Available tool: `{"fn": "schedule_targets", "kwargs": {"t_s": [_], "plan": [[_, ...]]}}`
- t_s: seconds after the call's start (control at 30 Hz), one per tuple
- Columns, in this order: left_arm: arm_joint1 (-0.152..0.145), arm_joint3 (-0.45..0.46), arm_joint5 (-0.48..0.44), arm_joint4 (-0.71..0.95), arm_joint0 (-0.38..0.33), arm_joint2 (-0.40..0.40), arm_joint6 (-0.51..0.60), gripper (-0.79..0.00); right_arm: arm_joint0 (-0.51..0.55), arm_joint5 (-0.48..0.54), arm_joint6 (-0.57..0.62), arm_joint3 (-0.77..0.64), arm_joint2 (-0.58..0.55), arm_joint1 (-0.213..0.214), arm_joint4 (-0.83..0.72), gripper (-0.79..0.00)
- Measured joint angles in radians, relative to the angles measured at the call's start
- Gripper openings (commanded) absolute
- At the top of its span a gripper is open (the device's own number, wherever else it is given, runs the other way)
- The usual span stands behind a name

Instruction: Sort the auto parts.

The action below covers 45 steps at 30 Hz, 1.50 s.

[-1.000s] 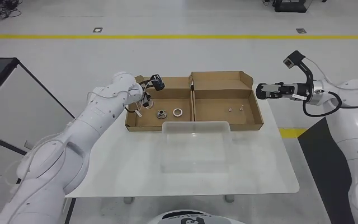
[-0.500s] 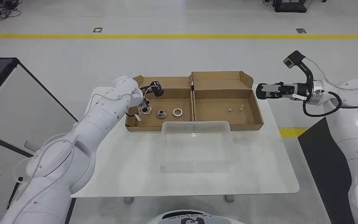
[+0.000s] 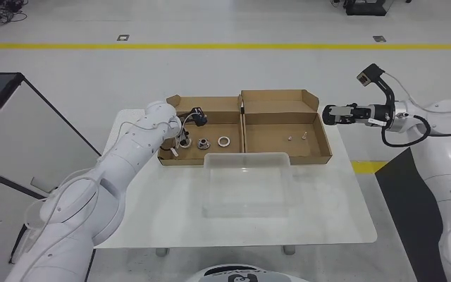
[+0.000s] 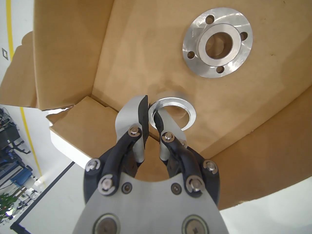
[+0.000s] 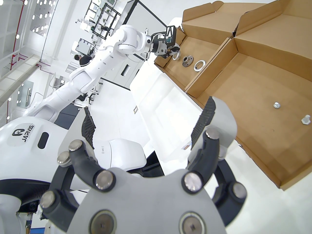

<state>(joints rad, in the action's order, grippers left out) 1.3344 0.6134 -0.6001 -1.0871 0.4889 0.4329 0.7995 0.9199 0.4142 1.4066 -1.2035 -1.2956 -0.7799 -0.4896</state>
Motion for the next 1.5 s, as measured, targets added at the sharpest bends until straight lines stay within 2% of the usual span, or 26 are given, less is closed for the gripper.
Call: {"fn": "schedule_targets", "kwargs": {"t_s": [0.07, 0.13, 0.2, 0.27, 0.3, 0.53, 0.6, 0.67, 0.73, 0.77, 0.8, 0.93, 1.13, 1.33, 1.5], "plan": [[0.003, -0.007, -0.002, -0.003, 0.001, 0.001, -0.001, -0.674, 0.000, 0.000, 0.000, 0.000, 0.000, 0.000, 0.000, 0.000], [0.006, -0.012, -0.002, -0.004, 0.002, 0.002, -0.002, -0.493, 0.000, 0.000, 0.000, 0.000, 0.000, 0.000, 0.000, 0.000], [0.010, -0.015, -0.005, -0.003, 0.002, 0.004, 0.000, -0.413, 0.000, 0.000, 0.000, 0.000, 0.000, 0.000, 0.000, 0.000], [0.013, -0.018, -0.005, -0.004, 0.002, 0.006, 0.002, -0.394, 0.000, 0.000, 0.000, 0.000, 0.000, 0.000, 0.000, 0.000], [0.014, -0.020, -0.005, -0.005, 0.001, 0.007, 0.002, -0.354, 0.000, 0.000, 0.000, 0.000, 0.000, 0.000, 0.000, 0.000], [0.017, -0.030, -0.004, -0.026, -0.007, 0.016, -0.010, -0.369, 0.000, 0.000, 0.000, 0.000, 0.000, 0.000, 0.000, 0.000], [0.016, -0.026, -0.005, -0.029, -0.012, 0.023, -0.016, -0.302, 0.000, 0.000, 0.000, 0.000, 0.000, 0.000, 0.000, 0.000], [0.013, -0.016, -0.006, -0.032, -0.019, 0.032, -0.027, -0.299, 0.000, 0.000, 0.000, 0.000, 0.000, 0.000, 0.000, 0.000], [0.009, -0.002, -0.007, -0.037, -0.026, 0.041, -0.035, -0.249, 0.000, 0.000, 0.000, 0.000, 0.000, 0.000, 0.000, 0.000], [0.006, 0.009, -0.008, -0.040, -0.031, 0.047, -0.037, -0.157, 0.000, 0.000, 0.000, 0.000, 0.000, 0.000, 0.000, 0.000], [0.003, 0.019, -0.011, -0.044, -0.034, 0.052, -0.037, 0.000, 0.000, 0.000, 0.000, 0.000, 0.000, 0.000, 0.000, 0.000], [-0.015, 0.083, -0.046, -0.032, -0.040, 0.085, -0.038, 0.000, 0.000, 0.000, 0.000, 0.000, 0.000, 0.000, 0.000, 0.000], [-0.062, 0.268, -0.168, 0.094, 0.003, 0.180, -0.060, 0.000, 0.000, 0.000, 0.000, 0.000, 0.000, 0.000, 0.000, 0.000], [-0.124, 0.525, -0.218, 0.241, 0.115, 0.304, -0.057, 0.000, 0.000, 0.000, 0.000, 0.000, 0.000, 0.000, 0.000, 0.000], [-0.175, 0.749, -0.242, 0.390, 0.237, 0.425, -0.040, 0.000, 0.000, 0.000, 0.000, 0.000, 0.000, 0.000, 0.000, 0.000]]}}
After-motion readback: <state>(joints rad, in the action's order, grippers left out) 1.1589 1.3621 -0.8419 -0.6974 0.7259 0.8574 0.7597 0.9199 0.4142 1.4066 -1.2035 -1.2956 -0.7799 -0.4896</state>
